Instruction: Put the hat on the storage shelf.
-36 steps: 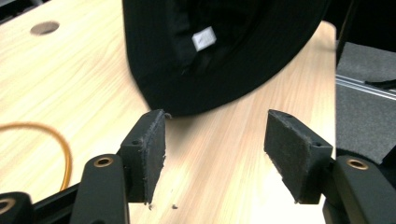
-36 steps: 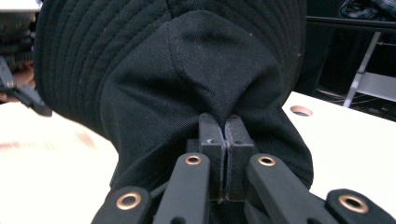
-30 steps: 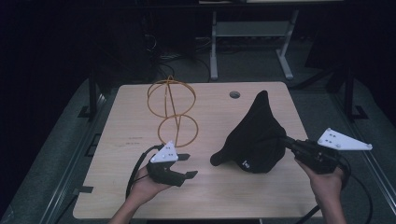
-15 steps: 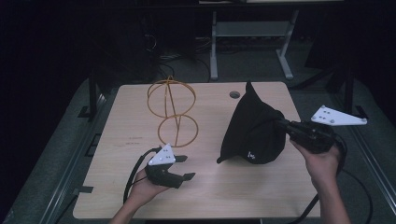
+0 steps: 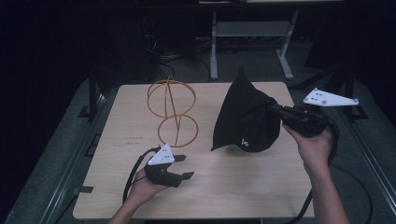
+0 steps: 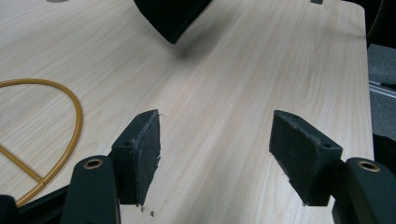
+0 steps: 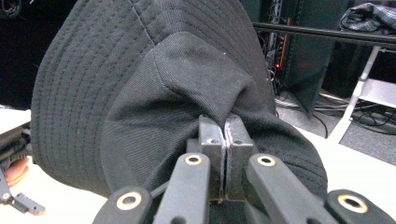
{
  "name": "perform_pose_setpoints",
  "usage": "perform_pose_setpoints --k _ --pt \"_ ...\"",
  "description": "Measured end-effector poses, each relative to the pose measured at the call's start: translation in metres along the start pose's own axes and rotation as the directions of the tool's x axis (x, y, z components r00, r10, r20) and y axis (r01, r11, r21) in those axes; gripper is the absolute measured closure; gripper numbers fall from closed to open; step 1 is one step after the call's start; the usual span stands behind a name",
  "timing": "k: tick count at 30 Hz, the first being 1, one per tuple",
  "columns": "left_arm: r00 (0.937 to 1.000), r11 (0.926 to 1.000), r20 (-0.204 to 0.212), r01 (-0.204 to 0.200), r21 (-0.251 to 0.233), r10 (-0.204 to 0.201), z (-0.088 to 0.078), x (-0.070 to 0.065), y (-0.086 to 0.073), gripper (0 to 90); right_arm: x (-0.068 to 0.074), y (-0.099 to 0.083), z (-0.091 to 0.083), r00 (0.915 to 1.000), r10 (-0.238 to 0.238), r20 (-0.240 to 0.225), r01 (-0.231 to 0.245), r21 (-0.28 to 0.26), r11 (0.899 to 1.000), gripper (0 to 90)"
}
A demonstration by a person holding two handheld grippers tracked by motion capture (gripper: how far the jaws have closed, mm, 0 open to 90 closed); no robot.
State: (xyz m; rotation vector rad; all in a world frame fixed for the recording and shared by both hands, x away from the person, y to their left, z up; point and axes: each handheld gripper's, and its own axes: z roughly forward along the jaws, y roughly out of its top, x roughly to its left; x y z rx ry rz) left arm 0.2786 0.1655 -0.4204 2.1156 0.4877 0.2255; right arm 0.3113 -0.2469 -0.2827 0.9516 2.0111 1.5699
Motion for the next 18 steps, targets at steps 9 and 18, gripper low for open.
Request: perform_pose_setpoints --k 9,18 --pt "0.9998 0.9998 0.016 -0.009 0.019 0.009 0.007 -0.003 -0.001 32.7 0.0 0.022 0.012 0.9997 0.015 -0.018 -0.015 0.004 1.0 88.8" --pt "0.9998 0.9997 0.015 -0.015 0.021 0.015 0.007 -0.005 -0.002 32.3 0.005 0.051 0.022 0.9994 0.001 -0.034 -0.002 -0.021 1.0 88.8"
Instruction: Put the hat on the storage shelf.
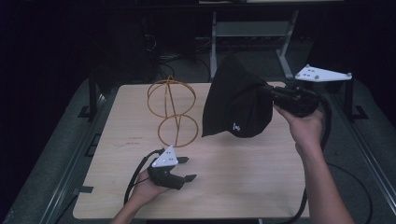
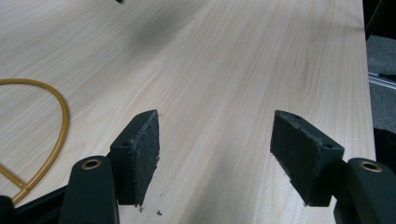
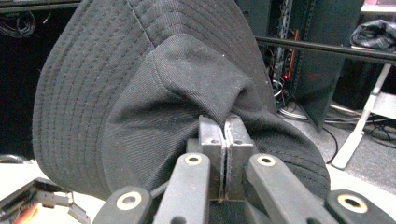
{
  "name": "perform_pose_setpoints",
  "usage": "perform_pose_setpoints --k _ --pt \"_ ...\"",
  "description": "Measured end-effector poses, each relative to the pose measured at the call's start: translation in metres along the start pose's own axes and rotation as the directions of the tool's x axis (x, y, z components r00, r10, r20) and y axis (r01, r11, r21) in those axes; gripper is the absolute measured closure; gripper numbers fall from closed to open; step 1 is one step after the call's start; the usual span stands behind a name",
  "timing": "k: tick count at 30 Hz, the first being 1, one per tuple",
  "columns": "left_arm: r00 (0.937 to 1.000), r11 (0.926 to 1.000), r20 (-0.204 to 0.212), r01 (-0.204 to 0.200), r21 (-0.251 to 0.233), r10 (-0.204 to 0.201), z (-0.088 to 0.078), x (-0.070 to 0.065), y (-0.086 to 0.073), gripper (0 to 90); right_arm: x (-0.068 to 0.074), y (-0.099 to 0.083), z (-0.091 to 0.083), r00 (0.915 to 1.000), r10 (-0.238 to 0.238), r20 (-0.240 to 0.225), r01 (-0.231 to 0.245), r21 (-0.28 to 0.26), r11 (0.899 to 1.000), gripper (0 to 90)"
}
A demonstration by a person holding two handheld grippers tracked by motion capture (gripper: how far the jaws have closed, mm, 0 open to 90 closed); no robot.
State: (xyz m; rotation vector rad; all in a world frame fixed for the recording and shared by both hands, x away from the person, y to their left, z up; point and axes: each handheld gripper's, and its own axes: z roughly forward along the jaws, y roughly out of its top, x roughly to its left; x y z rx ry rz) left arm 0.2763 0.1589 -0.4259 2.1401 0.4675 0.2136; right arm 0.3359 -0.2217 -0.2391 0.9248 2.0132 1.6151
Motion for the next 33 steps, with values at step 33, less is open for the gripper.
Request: perform_pose_setpoints --k 33 --pt "0.9999 0.9999 -0.008 -0.013 -0.002 0.013 -0.005 0.005 -0.002 31.7 0.026 0.059 0.071 0.9949 -0.061 -0.08 0.064 0.04 0.997 88.8"
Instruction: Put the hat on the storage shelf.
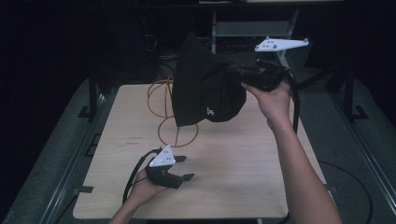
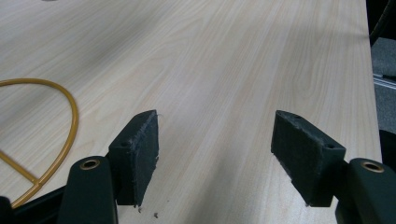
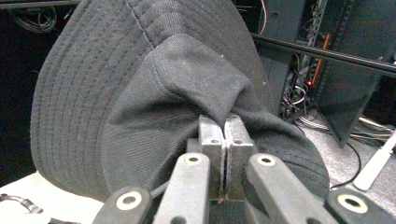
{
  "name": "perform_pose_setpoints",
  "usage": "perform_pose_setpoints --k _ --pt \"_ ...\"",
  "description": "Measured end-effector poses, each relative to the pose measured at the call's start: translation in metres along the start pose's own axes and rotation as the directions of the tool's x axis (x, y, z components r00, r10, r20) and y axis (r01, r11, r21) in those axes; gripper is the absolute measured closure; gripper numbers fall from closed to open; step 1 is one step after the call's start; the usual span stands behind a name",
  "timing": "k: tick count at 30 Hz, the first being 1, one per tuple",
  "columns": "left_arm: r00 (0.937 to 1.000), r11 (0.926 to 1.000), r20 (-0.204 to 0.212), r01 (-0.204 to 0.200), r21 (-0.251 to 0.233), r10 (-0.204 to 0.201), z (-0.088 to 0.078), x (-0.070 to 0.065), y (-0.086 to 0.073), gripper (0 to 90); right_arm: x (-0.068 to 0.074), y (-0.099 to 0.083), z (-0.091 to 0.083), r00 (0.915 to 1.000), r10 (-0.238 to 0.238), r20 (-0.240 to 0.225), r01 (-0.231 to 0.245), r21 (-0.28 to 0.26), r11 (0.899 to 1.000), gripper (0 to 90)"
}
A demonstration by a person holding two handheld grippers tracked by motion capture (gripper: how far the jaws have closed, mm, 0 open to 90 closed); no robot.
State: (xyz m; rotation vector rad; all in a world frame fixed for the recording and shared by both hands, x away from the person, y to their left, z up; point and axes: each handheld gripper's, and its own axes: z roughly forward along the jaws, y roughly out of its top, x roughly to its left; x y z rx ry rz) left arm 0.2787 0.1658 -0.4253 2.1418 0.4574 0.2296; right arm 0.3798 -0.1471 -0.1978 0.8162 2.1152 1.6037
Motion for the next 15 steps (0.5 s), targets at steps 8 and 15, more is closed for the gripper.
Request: perform_pose_setpoints --k 8,15 --pt "1.0 1.0 -0.001 -0.002 0.006 0.002 0.0 0.0 0.0 31.6 0.005 0.016 0.019 0.9997 -0.015 -0.018 0.015 0.018 1.0 88.8" --pt "1.0 1.0 -0.002 0.004 -0.002 -0.004 -0.001 0.001 0.0 31.7 0.013 0.028 0.037 0.9987 -0.028 -0.044 0.03 0.035 0.999 88.8"
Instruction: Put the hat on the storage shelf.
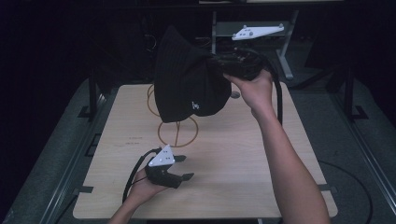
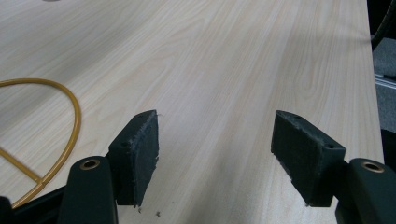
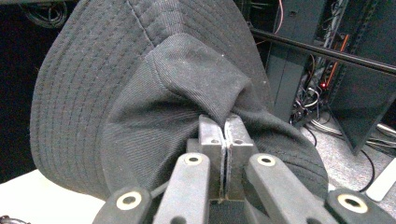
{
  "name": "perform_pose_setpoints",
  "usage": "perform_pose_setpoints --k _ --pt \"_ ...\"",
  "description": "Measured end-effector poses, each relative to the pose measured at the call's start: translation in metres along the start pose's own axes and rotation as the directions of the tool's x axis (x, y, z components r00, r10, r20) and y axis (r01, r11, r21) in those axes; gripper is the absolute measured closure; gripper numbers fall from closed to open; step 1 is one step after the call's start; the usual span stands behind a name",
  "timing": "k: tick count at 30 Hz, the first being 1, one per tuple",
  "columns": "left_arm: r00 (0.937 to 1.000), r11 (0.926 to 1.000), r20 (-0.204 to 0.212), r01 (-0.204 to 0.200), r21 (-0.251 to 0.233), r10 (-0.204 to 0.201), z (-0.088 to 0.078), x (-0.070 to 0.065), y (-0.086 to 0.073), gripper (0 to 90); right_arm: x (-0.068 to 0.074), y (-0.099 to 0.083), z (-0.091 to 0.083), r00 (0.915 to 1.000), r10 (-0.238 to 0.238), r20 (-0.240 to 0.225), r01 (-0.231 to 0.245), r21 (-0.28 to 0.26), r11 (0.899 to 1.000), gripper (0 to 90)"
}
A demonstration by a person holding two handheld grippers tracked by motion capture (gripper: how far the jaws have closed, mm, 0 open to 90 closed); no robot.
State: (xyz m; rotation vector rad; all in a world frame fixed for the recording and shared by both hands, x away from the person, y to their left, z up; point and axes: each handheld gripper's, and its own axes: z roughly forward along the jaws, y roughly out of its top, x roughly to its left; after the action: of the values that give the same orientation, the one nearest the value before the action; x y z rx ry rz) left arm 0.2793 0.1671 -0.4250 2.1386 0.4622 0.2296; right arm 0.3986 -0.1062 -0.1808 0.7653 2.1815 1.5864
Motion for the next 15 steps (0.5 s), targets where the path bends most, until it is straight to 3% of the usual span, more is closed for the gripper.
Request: perform_pose_setpoints --k 15 --pt "1.0 0.9999 0.006 0.008 -0.014 -0.007 -0.001 0.003 0.0 31.7 0.006 0.019 0.028 0.999 -0.044 -0.008 0.044 0.049 0.998 88.7"
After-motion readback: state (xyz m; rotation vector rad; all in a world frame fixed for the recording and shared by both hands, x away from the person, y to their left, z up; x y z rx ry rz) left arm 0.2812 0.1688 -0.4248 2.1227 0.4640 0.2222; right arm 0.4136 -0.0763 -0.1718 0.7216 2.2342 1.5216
